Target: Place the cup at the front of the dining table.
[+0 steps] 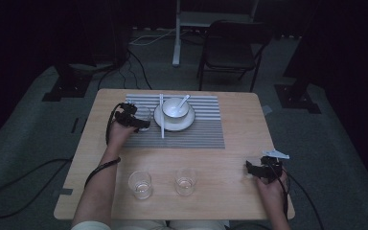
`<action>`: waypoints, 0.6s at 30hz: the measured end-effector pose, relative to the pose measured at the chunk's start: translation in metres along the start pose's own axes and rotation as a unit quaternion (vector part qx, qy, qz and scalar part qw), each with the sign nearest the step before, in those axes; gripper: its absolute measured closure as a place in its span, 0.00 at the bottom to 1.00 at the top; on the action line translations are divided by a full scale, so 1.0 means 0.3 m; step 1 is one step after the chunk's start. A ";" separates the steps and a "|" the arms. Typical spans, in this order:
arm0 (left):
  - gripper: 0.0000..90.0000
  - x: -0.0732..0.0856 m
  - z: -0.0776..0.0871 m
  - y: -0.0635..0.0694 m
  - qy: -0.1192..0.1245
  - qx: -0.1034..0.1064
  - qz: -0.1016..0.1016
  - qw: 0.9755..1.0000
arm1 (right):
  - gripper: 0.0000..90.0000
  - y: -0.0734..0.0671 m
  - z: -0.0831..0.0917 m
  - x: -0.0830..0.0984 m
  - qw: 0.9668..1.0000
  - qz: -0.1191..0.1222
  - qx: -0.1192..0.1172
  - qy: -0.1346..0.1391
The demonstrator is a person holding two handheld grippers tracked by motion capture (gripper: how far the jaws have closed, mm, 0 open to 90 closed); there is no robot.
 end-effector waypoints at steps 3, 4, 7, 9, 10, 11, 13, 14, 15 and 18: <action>0.00 0.018 0.002 -0.005 0.000 0.006 0.003 1.000 | 0.13 0.000 0.000 0.000 1.000 0.000 0.000 0.000; 0.00 0.025 0.003 -0.006 -0.001 0.008 0.002 1.000 | 0.13 0.000 0.000 0.000 1.000 0.000 0.000 0.000; 0.00 0.043 0.004 -0.010 0.000 0.006 0.003 1.000 | 0.13 0.000 0.000 0.000 1.000 0.000 0.000 0.000; 0.00 0.055 0.005 -0.010 -0.001 0.008 0.003 1.000 | 0.13 0.000 0.000 0.000 1.000 0.000 0.000 0.000; 0.00 0.060 0.007 -0.011 0.000 0.009 0.002 1.000 | 0.13 0.000 0.000 0.000 1.000 0.000 0.000 0.000; 0.00 0.064 0.009 -0.012 0.001 0.009 0.003 1.000 | 0.13 0.000 0.000 0.000 1.000 0.000 0.000 0.000; 0.00 0.073 0.013 -0.014 0.002 0.011 0.007 1.000 | 0.13 0.000 0.000 0.000 1.000 0.000 0.000 0.000; 0.00 0.079 0.015 -0.015 0.001 0.012 0.008 1.000 | 0.13 0.000 0.000 0.000 1.000 0.000 0.000 0.000; 0.00 0.085 0.017 -0.014 0.001 0.011 0.007 1.000 | 0.13 0.000 0.000 0.000 1.000 0.000 0.000 0.000; 0.00 0.103 0.026 -0.016 -0.001 0.010 0.002 1.000 | 0.13 0.000 0.000 0.000 1.000 0.000 0.000 0.000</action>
Point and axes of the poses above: each handheld gripper's, and its own axes: z roughly backward along the jaws, x roughly out of its underside, y roughly to its right, the point moved 5 cm from there along -z, roughly forward along the jaws, and after that the axes turned 11 degrees about -x, right-handed, at the moved point
